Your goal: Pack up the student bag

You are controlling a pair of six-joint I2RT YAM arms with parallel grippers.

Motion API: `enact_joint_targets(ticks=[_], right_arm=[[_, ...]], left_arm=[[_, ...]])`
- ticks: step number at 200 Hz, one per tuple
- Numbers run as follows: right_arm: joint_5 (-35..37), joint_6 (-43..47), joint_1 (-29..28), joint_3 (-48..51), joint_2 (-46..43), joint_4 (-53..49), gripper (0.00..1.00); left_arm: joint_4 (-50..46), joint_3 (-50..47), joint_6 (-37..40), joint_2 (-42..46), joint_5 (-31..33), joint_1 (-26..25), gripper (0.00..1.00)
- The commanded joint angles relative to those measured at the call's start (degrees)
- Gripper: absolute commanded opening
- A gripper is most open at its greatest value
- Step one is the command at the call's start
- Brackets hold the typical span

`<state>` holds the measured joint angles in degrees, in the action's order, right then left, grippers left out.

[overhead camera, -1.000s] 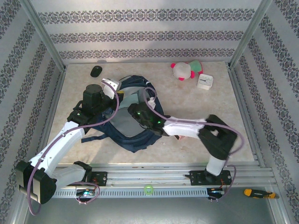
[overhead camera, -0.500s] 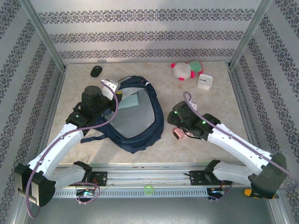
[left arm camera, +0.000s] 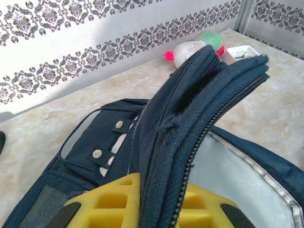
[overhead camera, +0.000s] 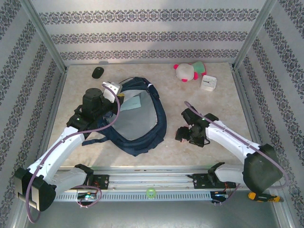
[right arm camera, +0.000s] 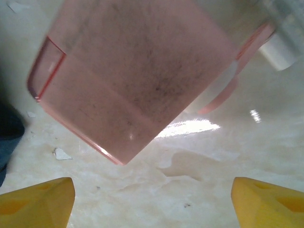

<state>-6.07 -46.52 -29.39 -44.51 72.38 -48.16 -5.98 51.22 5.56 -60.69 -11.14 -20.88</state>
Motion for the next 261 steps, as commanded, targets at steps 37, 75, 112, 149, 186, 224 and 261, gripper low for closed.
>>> enact_joint_targets(ticks=[37,75,112,149,186,224,261], right_arm=[[-1.46,-0.86,2.01,0.12,3.71,12.72,0.87],[-1.95,3.98,6.47,-2.01,6.94,15.53,0.88],[-2.36,7.18,9.20,-4.81,10.32,18.32,0.88],[-0.30,8.90,9.61,-8.18,14.65,17.33,0.89],[4.63,10.74,7.67,-11.09,17.46,11.73,0.88],[7.01,11.96,5.72,-12.54,20.03,7.22,0.86],[6.48,12.52,4.34,-13.53,22.23,5.44,0.86]], left_arm=[[7.10,1.56,0.25,2.68,-0.68,0.18,0.10],[6.51,1.24,0.67,3.64,0.05,0.20,0.10],[6.50,1.40,0.85,3.45,0.06,0.15,0.10],[6.95,1.83,0.87,2.84,-0.19,0.17,0.10],[6.60,2.00,1.53,3.01,0.22,0.17,0.10],[6.81,1.87,1.84,2.78,0.22,0.21,0.10],[6.94,1.78,1.62,2.68,0.16,0.16,0.10]])
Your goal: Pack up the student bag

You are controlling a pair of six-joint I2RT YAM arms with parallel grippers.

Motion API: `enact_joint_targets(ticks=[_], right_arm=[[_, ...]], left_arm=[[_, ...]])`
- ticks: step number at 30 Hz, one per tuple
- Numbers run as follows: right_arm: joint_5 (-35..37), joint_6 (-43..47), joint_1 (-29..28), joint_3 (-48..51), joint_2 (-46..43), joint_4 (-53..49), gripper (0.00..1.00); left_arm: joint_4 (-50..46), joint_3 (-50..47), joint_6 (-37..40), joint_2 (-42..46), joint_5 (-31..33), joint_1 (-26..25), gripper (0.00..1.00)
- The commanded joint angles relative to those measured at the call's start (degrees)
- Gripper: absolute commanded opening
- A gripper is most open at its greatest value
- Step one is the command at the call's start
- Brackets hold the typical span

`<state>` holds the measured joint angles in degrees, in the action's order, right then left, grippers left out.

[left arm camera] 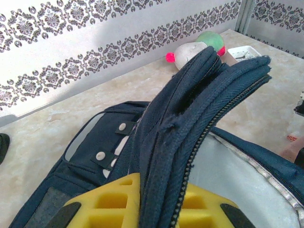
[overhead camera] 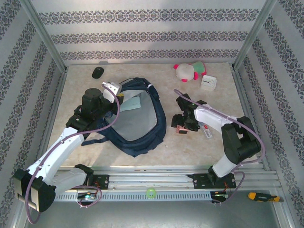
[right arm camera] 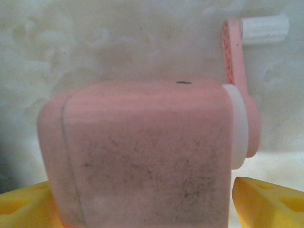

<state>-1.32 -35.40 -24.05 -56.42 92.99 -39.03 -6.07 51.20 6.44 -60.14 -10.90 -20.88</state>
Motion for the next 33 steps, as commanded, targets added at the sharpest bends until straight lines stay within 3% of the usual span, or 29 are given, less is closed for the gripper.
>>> enact_joint_targets(ticks=[1,13,23,29,33], right_arm=[[1.79,1.43,-0.99,-1.64,1.64,-3.74,0.85],[4.66,1.78,-1.00,-2.73,-0.33,-4.75,0.63],[0.86,0.74,-1.99,-6.82,-13.02,-7.15,0.62],[-6.41,-6.65,-9.26,-6.54,-22.64,1.82,0.62],[-7.90,-13.71,-16.28,-4.96,-22.88,10.91,0.62]], left_arm=[[7.03,1.80,0.76,2.13,-0.04,0.15,0.10],[6.47,1.49,1.03,3.00,0.39,0.15,0.10],[6.74,1.56,0.51,2.96,0.03,0.15,0.10],[7.70,1.41,-0.31,2.77,-0.09,0.21,0.10],[9.04,1.21,-1.47,2.32,-0.85,0.18,0.10]])
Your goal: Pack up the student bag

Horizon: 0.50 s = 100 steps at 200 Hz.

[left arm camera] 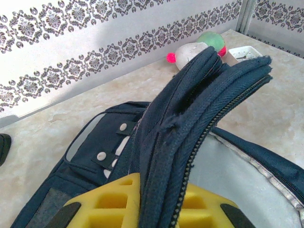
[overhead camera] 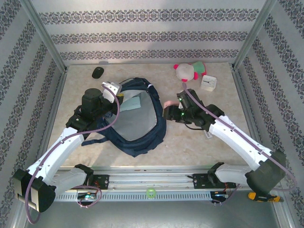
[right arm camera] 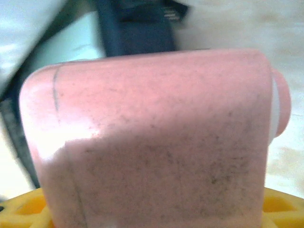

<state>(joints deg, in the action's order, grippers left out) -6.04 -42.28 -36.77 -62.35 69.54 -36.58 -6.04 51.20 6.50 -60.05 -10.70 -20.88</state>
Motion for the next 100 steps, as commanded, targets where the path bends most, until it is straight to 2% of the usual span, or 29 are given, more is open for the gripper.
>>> enact_joint_targets(ticks=[1,42,100], right_arm=[[-3.15,-7.89,-5.12,0.75,1.40,9.82,0.62],[-4.68,-9.56,-11.35,-3.74,10.75,14.95,0.64],[-5.83,-11.92,-13.46,-7.30,22.10,19.76,0.67]], left_arm=[[9.03,1.34,-1.62,1.92,-1.32,0.14,0.10],[9.02,2.34,-1.76,1.28,-1.97,0.15,0.10],[7.61,2.23,-1.32,2.26,-2.05,0.16,0.10]])
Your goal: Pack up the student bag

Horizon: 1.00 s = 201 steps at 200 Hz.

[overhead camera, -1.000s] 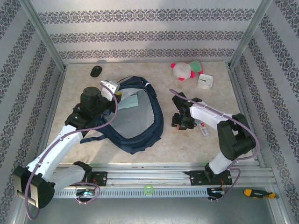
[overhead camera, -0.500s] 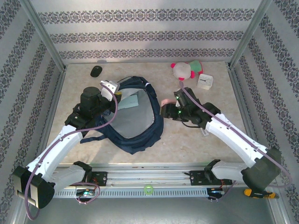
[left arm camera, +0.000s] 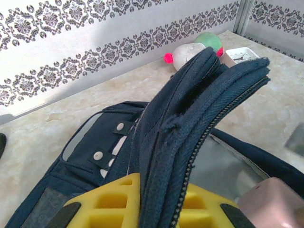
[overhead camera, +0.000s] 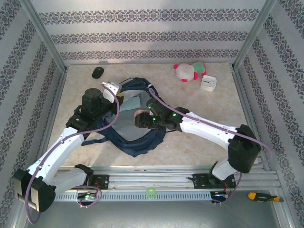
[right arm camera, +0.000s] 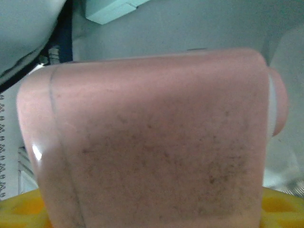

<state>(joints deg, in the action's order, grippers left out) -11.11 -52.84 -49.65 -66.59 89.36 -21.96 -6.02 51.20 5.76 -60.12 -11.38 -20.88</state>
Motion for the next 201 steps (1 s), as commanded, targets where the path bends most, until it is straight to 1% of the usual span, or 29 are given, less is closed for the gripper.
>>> enact_joint_targets(ticks=[1,19,31,51,78,103,116,134,146,175,186,201], right_arm=[[-0.71,-1.43,-0.57,-3.16,2.54,5.36,0.67],[-0.04,-1.43,-0.54,-3.98,4.68,6.71,0.70],[0.68,-1.64,-0.54,-4.40,6.19,7.55,0.76],[1.27,-1.46,-0.47,-4.87,8.26,7.36,0.82],[0.02,-1.52,-0.61,-3.57,8.55,5.11,0.83],[-1.02,-4.12,-2.31,0.82,4.95,4.36,0.78],[-1.91,-6.17,-3.81,3.34,2.97,5.71,0.72],[-2.09,-8.46,-5.88,5.27,2.13,8.48,0.62],[-1.27,-9.92,-6.34,5.89,2.75,10.79,0.56],[1.53,-13.78,-6.20,6.73,5.81,19.31,0.47],[3.71,-13.19,-6.17,6.27,7.33,21.43,0.44],[6.18,-12.36,-5.78,4.48,10.08,21.54,0.41]], left_arm=[[7.55,2.23,-0.53,2.30,-1.41,0.20,0.10],[7.56,2.47,-0.42,2.31,-1.36,0.18,0.10],[7.77,2.45,-0.45,2.30,-1.41,0.16,0.10],[7.78,2.37,-0.56,2.37,-1.42,0.22,0.10],[7.30,1.91,-0.03,2.72,-1.02,0.17,0.10],[6.99,1.77,0.57,3.04,-0.64,0.16,0.10],[7.24,1.56,0.74,2.95,-0.59,0.20,0.10],[7.90,1.40,0.58,2.58,-0.86,0.15,0.10],[8.41,1.27,0.19,2.30,-1.16,0.18,0.10],[8.84,1.56,-0.53,1.91,-2.18,0.17,0.10],[8.93,1.55,-0.49,1.98,-2.21,0.18,0.10],[9.56,1.29,-0.49,1.99,-2.13,0.14,0.10]])
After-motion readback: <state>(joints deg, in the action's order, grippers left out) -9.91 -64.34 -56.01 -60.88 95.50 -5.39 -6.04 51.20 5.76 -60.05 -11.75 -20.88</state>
